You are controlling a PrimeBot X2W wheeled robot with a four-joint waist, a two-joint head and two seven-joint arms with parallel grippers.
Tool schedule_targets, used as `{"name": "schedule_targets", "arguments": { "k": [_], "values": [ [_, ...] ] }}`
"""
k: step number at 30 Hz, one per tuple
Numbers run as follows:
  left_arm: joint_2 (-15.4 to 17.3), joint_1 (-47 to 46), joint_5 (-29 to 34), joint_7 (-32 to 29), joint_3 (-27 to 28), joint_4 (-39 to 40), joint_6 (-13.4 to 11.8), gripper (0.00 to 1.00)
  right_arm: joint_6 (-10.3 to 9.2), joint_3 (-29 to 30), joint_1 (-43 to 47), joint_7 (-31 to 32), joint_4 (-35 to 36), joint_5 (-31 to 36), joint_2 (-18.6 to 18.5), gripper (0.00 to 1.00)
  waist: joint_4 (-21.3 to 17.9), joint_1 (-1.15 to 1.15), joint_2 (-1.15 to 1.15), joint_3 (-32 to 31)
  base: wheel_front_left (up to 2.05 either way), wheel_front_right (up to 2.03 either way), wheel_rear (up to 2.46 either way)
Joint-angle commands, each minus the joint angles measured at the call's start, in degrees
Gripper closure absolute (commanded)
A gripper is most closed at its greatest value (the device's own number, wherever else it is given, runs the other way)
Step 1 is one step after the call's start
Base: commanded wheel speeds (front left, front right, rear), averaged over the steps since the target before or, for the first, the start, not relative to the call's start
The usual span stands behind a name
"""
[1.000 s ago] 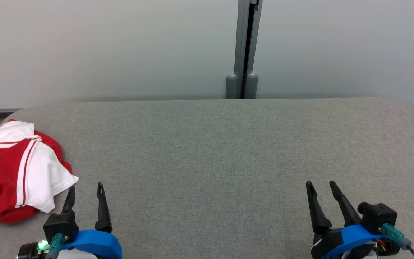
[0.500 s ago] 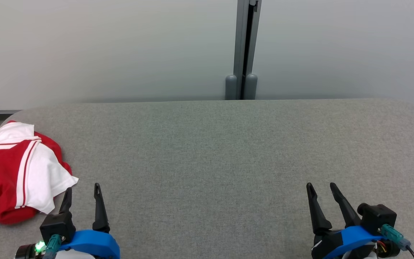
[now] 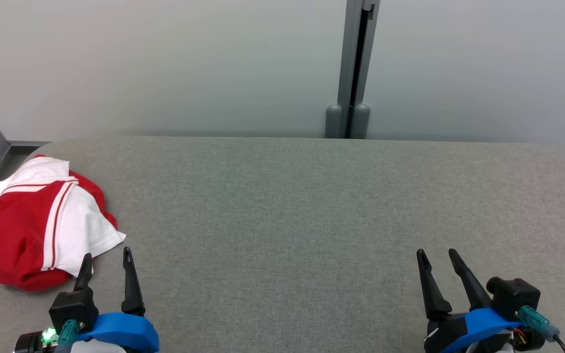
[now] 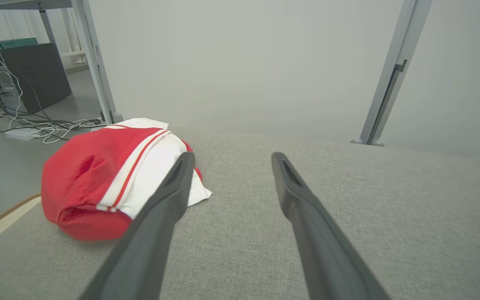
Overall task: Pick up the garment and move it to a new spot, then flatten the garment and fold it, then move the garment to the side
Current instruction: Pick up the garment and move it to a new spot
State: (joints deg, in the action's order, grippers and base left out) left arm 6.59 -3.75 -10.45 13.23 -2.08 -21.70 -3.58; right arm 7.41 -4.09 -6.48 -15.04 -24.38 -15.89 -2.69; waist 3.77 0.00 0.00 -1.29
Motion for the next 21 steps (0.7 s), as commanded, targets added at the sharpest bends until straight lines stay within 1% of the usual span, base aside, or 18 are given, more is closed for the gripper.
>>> {"name": "schedule_targets", "arguments": {
  "k": [1, 11, 21],
  "values": [
    [0.26, -0.33, 0.23, 0.57, 0.17, 0.71, -0.53, 0.0, 0.15, -0.01, 0.12, -0.22, 0.1, -0.21, -0.36, 0.0, 1.2, 0.0, 0.0, 0.24, 0.0, 0.0, 0.0],
    [1.66, 0.76, 0.05, 1.0, 0.74, 2.21, -1.5, 0.0, 0.15, -0.24, 0.93, -0.22, 0.22, -0.81, -0.36, 0.0, 8.0, 0.0, 0.0, 0.47, 0.0, 0.0, 0.0],
    [2.45, 1.57, -0.42, 0.93, 1.26, 4.1, -2.5, 0.0, 0.15, -0.07, 1.24, -0.22, 0.74, -1.04, -0.36, 0.0, 15.72, 0.0, 0.0, 0.85, 0.0, 0.0, 0.0]
  ]
}}
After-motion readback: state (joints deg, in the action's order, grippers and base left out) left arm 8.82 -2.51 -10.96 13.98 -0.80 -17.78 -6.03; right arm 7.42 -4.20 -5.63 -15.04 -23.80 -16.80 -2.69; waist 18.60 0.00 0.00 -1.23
